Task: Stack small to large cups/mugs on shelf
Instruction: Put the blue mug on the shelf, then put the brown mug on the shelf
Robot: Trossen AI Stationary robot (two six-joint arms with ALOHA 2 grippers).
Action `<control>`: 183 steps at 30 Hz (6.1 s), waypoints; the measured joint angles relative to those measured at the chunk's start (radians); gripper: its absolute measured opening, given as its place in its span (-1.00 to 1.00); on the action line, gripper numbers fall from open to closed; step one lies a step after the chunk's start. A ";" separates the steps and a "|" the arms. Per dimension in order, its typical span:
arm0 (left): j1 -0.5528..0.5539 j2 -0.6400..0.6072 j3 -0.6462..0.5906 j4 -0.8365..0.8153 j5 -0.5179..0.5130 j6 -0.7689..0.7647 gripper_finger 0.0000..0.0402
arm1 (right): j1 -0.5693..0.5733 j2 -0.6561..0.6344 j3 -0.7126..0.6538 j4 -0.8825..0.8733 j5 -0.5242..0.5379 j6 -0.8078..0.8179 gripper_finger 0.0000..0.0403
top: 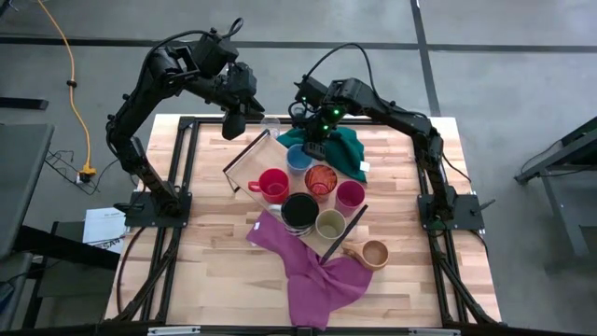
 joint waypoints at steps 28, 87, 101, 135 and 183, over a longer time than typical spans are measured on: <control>0.000 0.000 0.000 -0.016 0.000 0.007 -0.68 | 0.000 0.000 -0.049 0.089 -0.072 0.010 -0.67; 0.181 -0.371 -0.079 0.334 0.234 0.099 -0.68 | -0.173 -0.440 0.030 0.388 -0.055 0.115 -0.67; 0.244 -0.899 -0.855 0.991 0.192 -0.229 -0.68 | -0.163 -0.699 -0.019 0.477 -0.124 0.084 -0.67; 0.244 -1.424 -1.427 1.182 0.234 -0.685 -0.68 | -0.098 -1.796 -1.638 1.216 0.027 0.950 -0.67; 0.801 -1.651 -1.278 0.803 0.899 -0.780 -0.68 | 1.278 -1.742 -1.936 1.610 1.249 0.825 -0.67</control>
